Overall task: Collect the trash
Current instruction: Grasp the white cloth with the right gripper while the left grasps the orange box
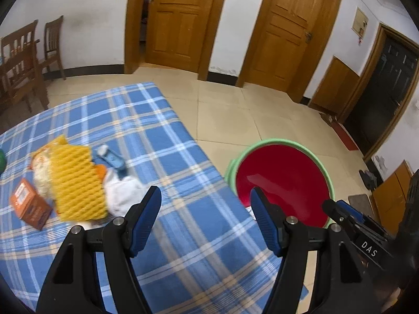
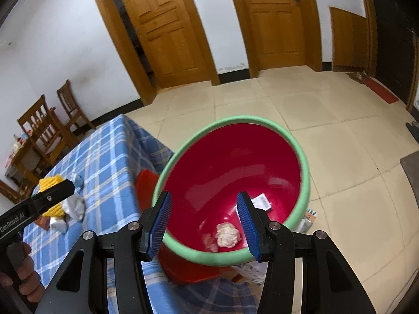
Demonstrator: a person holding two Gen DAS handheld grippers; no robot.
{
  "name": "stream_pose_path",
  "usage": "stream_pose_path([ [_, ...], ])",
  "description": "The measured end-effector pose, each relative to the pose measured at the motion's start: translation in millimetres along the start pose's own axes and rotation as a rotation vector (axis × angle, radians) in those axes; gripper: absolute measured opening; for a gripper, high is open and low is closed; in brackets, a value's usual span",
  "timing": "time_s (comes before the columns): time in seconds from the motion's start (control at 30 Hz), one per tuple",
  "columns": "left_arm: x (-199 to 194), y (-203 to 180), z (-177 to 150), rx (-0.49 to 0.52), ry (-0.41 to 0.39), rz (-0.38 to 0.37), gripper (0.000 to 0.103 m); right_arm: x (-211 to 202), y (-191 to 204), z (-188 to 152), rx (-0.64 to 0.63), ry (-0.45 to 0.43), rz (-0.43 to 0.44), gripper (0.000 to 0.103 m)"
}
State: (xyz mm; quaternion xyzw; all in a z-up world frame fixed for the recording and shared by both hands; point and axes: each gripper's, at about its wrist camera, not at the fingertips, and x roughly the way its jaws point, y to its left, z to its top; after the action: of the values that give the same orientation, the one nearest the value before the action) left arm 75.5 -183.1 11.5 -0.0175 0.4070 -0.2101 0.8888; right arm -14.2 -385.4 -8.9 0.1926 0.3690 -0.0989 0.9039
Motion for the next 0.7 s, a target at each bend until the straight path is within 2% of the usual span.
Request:
stream_pose_path([
  [0.7, -41.1, 76.5, -9.5, -0.133, -0.072, 0.120, 0.070, 8.2, 79.0, -6.3, -0.134, 0.036, 0.086, 0.053],
])
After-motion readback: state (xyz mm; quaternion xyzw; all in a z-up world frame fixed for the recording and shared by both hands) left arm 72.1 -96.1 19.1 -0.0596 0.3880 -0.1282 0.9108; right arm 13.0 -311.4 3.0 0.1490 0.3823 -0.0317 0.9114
